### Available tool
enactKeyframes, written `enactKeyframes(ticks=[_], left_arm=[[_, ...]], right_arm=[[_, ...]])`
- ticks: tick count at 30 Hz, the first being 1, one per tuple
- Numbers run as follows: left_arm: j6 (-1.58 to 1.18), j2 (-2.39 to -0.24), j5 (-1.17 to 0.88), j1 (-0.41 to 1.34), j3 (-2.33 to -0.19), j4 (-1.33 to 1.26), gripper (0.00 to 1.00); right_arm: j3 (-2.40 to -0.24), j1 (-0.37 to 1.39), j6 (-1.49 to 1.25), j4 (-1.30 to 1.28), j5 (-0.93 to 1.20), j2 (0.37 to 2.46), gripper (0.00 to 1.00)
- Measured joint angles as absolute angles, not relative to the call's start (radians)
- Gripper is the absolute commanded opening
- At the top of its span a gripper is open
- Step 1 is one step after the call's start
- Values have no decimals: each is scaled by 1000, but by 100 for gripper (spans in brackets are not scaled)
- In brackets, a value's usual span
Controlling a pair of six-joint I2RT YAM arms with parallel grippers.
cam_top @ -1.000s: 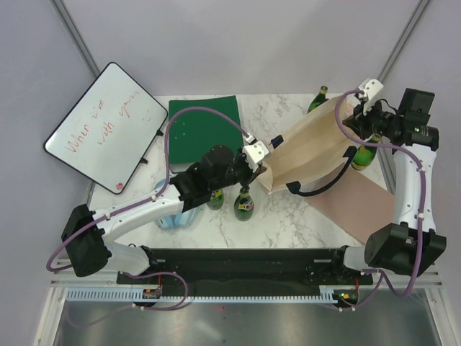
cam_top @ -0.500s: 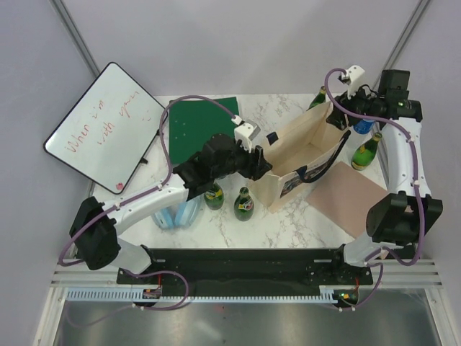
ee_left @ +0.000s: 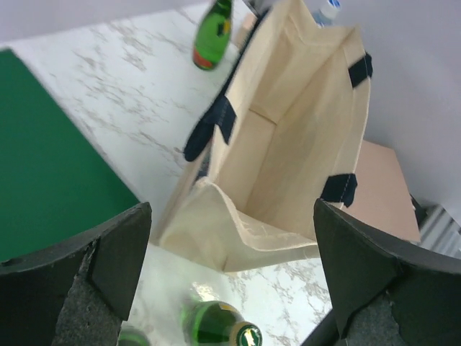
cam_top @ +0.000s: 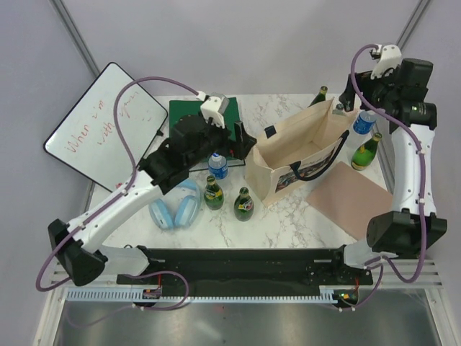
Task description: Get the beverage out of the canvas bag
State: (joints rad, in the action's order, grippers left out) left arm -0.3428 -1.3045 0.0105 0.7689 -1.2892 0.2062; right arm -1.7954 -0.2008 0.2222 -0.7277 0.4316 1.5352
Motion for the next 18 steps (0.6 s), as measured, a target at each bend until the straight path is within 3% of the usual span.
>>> enactKeyframes(ticks=[10,18], left_arm=[[-252,-1066,308,746,-1311,358,100],[-221,-986,417,746,-1265,434,100]], right_arm=[[-1673,-207,19,-502,-17,1342,98],[-1604,-208,-5,-484,-120,1318,98]])
